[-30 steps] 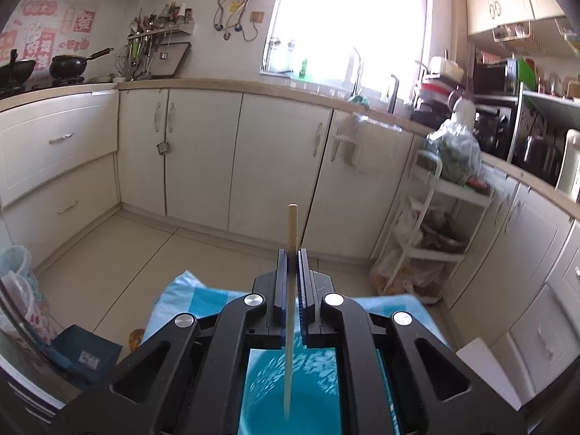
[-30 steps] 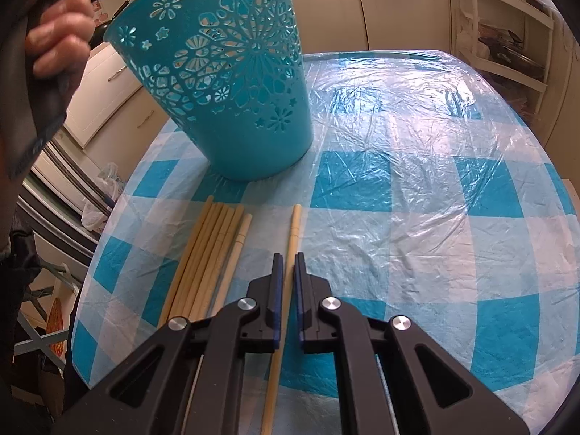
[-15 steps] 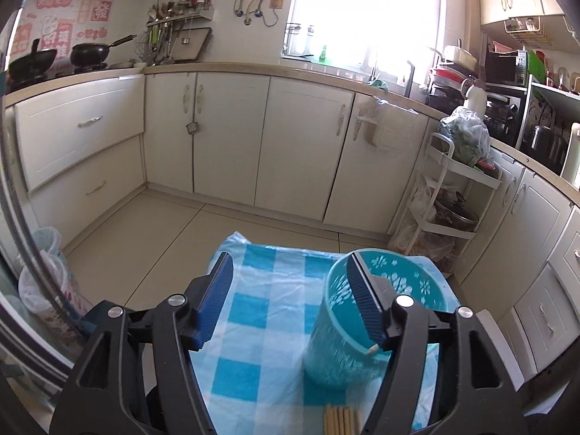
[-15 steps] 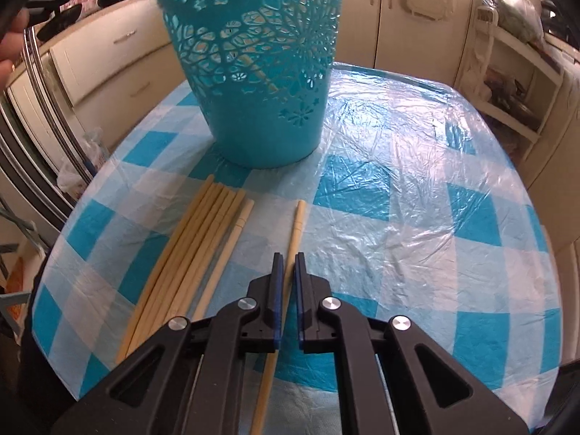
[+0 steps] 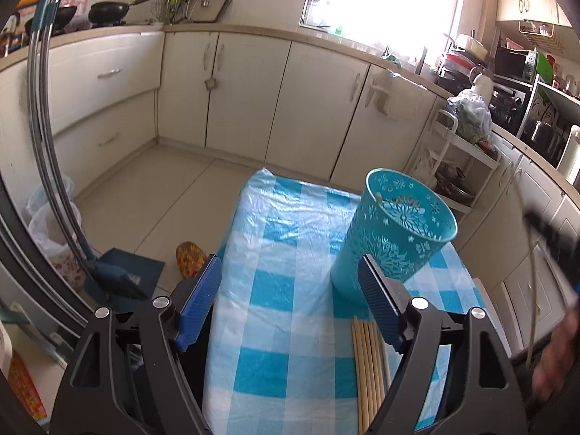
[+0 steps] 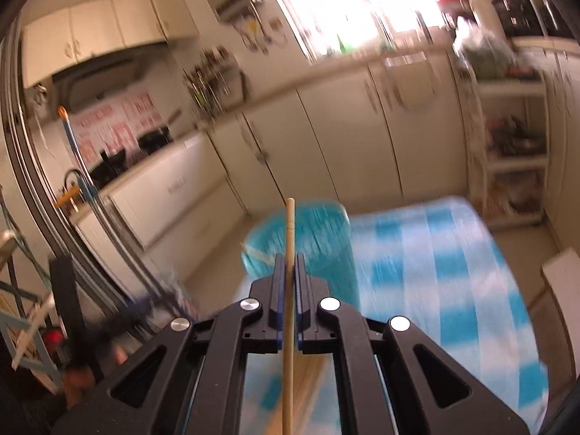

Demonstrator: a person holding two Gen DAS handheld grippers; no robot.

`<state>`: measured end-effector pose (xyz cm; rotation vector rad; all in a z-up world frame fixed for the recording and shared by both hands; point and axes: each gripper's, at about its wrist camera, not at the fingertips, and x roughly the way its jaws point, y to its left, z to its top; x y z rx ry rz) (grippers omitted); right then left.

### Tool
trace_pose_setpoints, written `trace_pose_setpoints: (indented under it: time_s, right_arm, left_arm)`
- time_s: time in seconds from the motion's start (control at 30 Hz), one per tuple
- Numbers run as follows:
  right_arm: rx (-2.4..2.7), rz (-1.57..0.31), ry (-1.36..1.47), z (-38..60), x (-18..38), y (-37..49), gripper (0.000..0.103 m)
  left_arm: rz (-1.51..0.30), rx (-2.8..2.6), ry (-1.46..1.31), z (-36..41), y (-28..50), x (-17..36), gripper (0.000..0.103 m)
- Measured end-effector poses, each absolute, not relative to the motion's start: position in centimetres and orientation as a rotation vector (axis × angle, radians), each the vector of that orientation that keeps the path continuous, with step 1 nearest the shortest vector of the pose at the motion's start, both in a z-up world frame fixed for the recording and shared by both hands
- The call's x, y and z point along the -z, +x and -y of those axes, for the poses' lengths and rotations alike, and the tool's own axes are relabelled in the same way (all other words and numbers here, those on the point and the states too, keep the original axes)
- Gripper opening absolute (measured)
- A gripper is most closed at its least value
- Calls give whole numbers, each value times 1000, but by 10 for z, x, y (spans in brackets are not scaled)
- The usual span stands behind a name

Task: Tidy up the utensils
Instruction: 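Grasp a chopstick with the right gripper and drop it into the teal cup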

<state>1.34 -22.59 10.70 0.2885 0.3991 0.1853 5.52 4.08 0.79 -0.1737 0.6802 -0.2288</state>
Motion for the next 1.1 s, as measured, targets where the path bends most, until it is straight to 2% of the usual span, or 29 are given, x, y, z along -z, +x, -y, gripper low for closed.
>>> trace_pose_setpoints:
  time_s: [0.2, 0.47, 0.6, 0.8, 1.0, 1.1]
  right_arm:
    - [-94, -248, 302, 219, -130, 90, 6]
    - [29, -281, 296, 214, -87, 133, 6]
    - [31, -323, 251, 208, -75, 128, 7]
    - [2, -369, 223, 204, -73, 115, 22]
    - [-18, -292, 200, 203, -90, 31, 32]
    - [-5, -385, 176, 202, -65, -11, 33]
  left_arm:
    - [-698, 230, -198, -42, 46, 1, 75]
    - [-717, 234, -229, -50, 47, 9, 76]
    - [-729, 237, -248, -50, 48, 13, 77]
    - [-727, 232, -264, -53, 44, 11, 79]
    - [-722, 208, -273, -63, 37, 9, 82]
    - [-738, 200, -274, -66, 33, 14, 82]
